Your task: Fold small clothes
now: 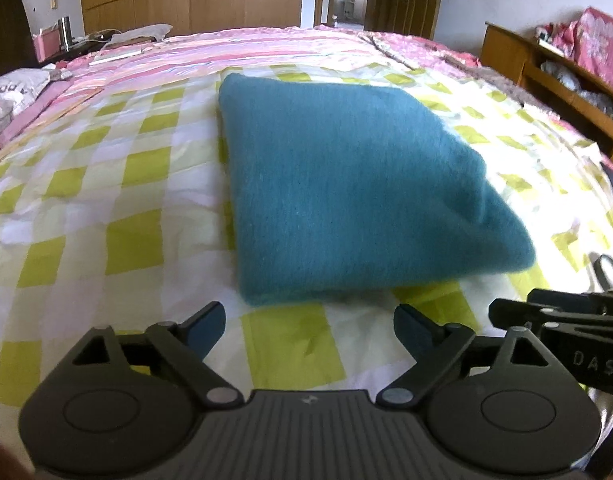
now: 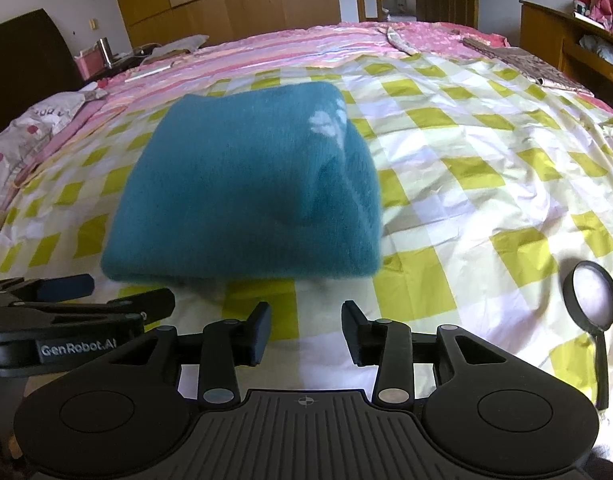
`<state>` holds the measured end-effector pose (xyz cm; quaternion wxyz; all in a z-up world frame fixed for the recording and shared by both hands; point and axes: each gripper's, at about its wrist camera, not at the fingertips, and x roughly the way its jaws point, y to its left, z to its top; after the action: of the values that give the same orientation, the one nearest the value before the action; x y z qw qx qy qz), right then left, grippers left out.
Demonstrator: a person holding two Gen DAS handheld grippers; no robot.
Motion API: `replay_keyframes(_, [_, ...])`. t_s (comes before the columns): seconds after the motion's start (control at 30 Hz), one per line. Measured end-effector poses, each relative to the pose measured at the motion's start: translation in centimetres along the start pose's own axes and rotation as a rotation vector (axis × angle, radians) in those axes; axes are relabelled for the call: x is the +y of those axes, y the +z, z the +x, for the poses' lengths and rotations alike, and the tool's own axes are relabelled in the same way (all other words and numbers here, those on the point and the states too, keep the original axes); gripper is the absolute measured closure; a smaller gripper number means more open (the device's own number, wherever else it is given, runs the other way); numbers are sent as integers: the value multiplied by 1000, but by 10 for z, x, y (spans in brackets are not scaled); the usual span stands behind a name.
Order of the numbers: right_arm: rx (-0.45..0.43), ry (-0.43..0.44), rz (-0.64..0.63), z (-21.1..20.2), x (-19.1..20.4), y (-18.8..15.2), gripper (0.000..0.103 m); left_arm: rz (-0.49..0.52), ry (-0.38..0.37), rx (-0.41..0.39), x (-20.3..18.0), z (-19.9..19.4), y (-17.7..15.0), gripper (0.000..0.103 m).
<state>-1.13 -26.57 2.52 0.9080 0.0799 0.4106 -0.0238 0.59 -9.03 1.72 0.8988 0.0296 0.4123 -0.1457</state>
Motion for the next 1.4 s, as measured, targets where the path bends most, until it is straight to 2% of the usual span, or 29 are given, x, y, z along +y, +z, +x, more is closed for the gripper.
replay_keyframes(0.2, [3, 2, 0, -1, 4, -6, 60, 17, 5, 10, -5, -1, -5, 4])
replay_keyframes(0.77, [16, 6, 27, -4, 2, -13, 60, 10, 14, 50, -8, -1, -10, 4])
replay_keyframes(1.4, [24, -4, 27, -4, 1, -13, 60, 5, 32, 52, -11, -1, -11, 5])
